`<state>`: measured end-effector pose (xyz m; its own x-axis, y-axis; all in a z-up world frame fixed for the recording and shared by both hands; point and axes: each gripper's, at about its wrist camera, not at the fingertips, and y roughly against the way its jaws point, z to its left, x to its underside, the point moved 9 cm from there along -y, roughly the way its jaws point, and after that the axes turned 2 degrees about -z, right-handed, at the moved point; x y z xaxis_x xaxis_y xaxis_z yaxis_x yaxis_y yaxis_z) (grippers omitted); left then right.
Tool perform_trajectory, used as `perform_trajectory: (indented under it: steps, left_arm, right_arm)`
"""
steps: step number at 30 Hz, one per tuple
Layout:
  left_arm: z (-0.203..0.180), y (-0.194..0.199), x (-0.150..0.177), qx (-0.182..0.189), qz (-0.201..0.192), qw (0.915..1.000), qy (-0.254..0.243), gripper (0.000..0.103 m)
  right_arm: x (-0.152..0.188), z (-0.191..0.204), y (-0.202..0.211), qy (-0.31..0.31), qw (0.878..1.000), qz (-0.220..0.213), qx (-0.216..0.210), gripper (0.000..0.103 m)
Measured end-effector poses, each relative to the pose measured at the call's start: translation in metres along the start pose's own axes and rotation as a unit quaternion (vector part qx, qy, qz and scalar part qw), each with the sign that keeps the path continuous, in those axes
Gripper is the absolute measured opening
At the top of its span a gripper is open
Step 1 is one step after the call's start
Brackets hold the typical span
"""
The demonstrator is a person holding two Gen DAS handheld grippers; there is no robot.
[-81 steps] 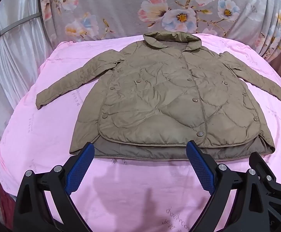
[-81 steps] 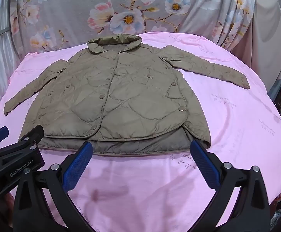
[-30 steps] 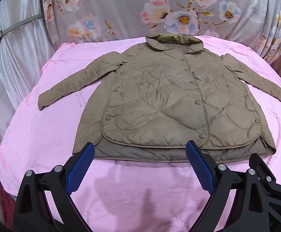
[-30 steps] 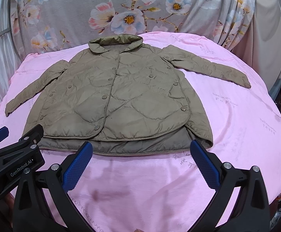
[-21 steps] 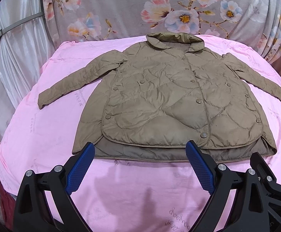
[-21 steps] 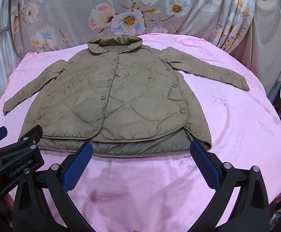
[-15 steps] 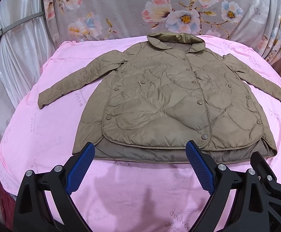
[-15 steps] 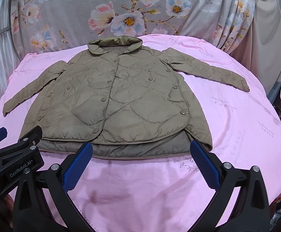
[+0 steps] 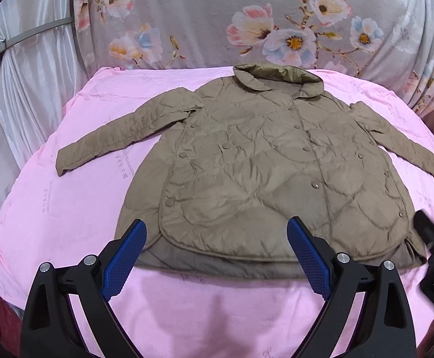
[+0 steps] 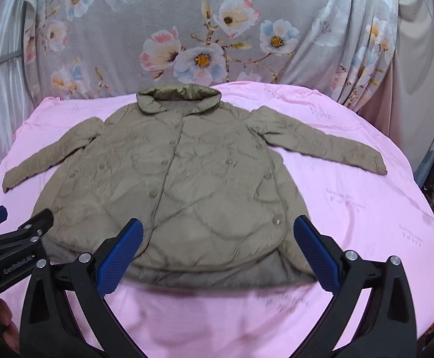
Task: Fold large clothes
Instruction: 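Grasp the jacket sleeve cuff with the right gripper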
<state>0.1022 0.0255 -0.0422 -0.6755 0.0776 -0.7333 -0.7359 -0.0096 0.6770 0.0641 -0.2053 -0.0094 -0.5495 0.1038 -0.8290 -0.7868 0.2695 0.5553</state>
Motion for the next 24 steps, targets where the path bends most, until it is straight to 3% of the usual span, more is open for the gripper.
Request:
perform_trajectory:
  steps: [5,13,18,24]
  left_arm:
    - [0.012,-0.018,-0.025,-0.014,-0.008,0.9998,0.008,0.093]
    - [0.031,-0.067,-0.059,-0.058,-0.03,0.9976,0.02,0.092]
    - [0.031,-0.102,-0.07,-0.068,-0.031,0.9969,0.028,0.092]
    - [0.025,-0.142,-0.065,-0.065,-0.009,0.9973,0.033,0.092]
  right_arm:
    - [-0.032,-0.061,-0.037,-0.055,0.998,-0.017,0.011,0.098]
    - [-0.051,-0.166,-0.134,-0.162,0.986,0.008,0.031,0.098]
    - [-0.045,-0.225,-0.192,-0.237,0.97,0.02,0.046,0.098]
    - [-0.023,-0.289,-0.244,-0.335,0.94,0.027,0.066,0.098]
